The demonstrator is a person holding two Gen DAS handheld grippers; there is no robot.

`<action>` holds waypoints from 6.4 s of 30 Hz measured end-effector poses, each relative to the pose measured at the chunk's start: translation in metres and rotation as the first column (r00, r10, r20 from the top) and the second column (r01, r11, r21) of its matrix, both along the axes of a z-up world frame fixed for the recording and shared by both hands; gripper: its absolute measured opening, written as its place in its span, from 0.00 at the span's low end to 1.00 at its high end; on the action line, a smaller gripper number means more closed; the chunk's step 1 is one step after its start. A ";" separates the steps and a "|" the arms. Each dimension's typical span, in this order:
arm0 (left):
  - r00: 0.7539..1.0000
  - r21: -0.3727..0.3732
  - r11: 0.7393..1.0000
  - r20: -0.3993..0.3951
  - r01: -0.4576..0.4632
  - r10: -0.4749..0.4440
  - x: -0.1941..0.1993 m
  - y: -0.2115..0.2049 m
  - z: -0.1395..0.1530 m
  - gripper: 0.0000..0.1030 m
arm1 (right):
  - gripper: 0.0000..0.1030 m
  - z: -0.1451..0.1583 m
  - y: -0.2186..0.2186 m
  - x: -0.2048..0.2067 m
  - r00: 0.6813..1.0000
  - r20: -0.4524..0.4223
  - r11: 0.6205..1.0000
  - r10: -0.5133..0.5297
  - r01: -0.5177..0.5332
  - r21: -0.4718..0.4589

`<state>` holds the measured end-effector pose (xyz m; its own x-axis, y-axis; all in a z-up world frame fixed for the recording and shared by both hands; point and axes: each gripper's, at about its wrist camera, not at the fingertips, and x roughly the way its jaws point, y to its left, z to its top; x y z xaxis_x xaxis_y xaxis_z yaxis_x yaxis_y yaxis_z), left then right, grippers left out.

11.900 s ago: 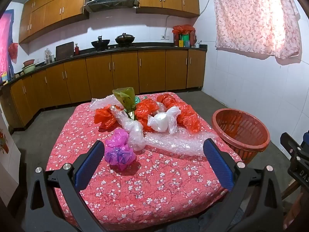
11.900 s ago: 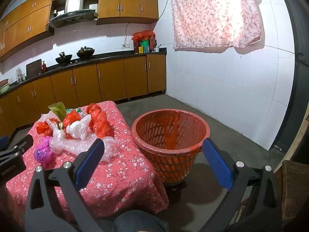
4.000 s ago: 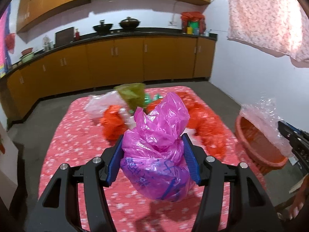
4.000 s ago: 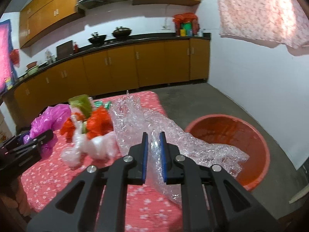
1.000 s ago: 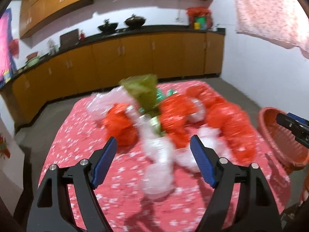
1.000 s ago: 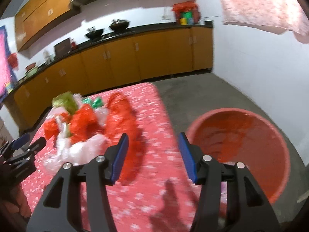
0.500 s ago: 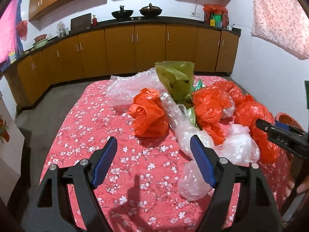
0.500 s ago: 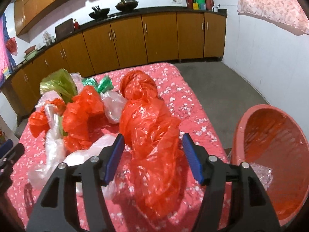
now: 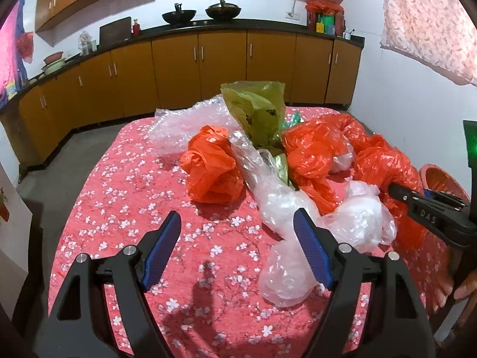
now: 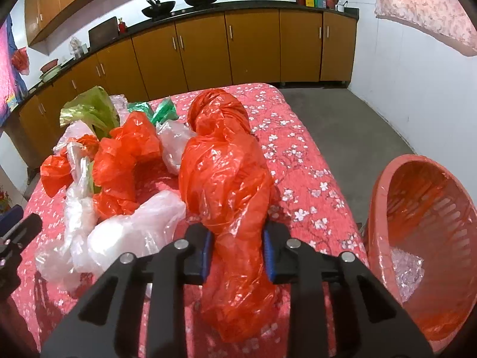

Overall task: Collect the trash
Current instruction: 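Return both tools to the table and grasp the red bag with the right tool, then grasp the clear plastic bag with the left tool while the right tool holds the red bag, then carry both bags over the orange basket and open both tools to drop them, then return to the table, grasp the white bag with the right tool and the orange bag with the left tool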

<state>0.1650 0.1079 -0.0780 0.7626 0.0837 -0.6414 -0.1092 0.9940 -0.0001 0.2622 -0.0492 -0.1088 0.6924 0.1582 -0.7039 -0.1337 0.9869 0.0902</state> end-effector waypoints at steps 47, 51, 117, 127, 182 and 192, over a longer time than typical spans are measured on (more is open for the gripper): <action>0.988 -0.010 0.996 -0.126 0.085 -0.086 0.018 -0.041 -0.026 0.31 | 0.24 0.020 -0.047 -0.061 0.995 0.040 0.993 -0.096 0.093 0.072; 0.991 -0.002 0.996 -0.098 0.090 -0.090 0.007 -0.042 -0.015 0.30 | 0.24 0.026 -0.046 -0.068 0.994 0.051 0.993 -0.092 0.088 0.074; 0.893 -0.007 0.894 0.030 0.449 -0.448 -0.007 -0.209 0.037 0.30 | 0.24 0.049 -0.200 -0.129 0.918 0.109 0.922 -0.382 0.370 0.115; 0.844 -0.014 0.844 -0.005 0.536 -0.536 0.006 -0.257 0.022 0.30 | 0.24 0.034 -0.239 -0.122 0.885 0.091 0.887 -0.456 0.444 0.127; 0.991 0.125 0.992 0.127 0.031 -0.047 -0.015 -0.038 0.027 0.82 | 0.91 0.046 -0.073 -0.092 0.972 0.217 0.996 -0.086 0.083 0.024; 0.977 0.052 0.979 0.096 -0.198 0.192 -0.021 0.075 0.015 0.86 | 0.91 0.023 0.044 -0.061 0.995 0.092 0.998 0.041 -0.046 0.053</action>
